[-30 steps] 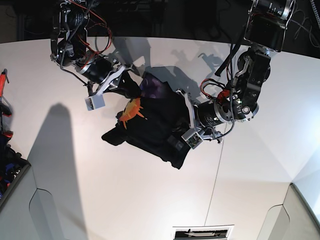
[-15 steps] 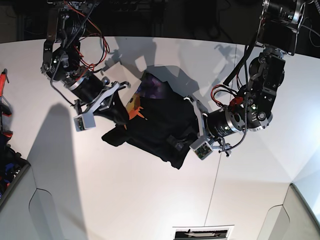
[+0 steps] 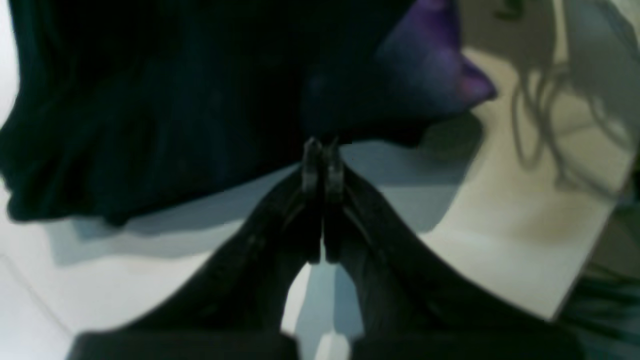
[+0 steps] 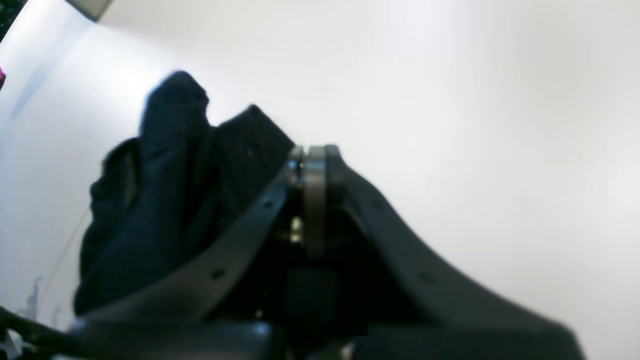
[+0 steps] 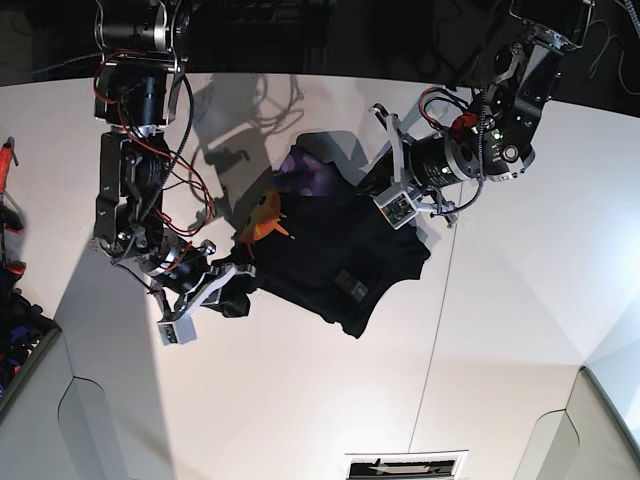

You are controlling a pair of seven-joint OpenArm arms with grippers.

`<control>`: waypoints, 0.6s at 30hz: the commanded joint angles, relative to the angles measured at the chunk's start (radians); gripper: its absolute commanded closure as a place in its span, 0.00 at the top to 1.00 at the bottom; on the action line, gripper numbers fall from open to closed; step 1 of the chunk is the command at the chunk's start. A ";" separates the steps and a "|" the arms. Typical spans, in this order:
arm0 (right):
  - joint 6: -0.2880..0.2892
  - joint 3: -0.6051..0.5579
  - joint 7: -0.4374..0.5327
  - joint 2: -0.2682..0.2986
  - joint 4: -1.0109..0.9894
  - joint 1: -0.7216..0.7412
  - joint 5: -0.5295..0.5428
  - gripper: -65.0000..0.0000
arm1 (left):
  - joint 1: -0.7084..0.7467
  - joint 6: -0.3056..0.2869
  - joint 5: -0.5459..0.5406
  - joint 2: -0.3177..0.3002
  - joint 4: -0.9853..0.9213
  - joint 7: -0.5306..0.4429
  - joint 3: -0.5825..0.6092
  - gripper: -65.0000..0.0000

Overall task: Layout the t-shirt on the table in an organized manner, then fold the t-shirt properly
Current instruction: 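Flip the bundle over with both grippers, exposing the orange print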

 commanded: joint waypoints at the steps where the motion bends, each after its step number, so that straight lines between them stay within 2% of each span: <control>1: 0.014 -0.014 0.021 0.003 -0.005 0.029 0.021 0.00 | -0.017 0.000 -0.001 -0.003 0.012 -0.027 -0.006 0.00; 5: 0.016 -0.079 -0.023 0.003 -0.009 -0.018 0.109 0.00 | -0.017 0.000 0.026 -0.004 0.008 -0.027 -0.006 0.00; 10: 0.016 -0.121 -0.028 -0.001 0.110 -0.150 0.193 0.00 | -0.033 0.006 0.076 -0.023 0.007 -0.041 -0.007 0.00; 15: 0.016 -0.121 -0.036 0.000 0.283 -0.305 0.208 0.00 | -0.064 0.006 0.076 -0.062 0.007 -0.066 -0.007 0.00; 18: 0.016 -0.121 -0.039 0.000 0.376 -0.383 0.207 0.00 | -0.092 0.007 0.083 -0.061 0.003 -0.066 -0.008 0.00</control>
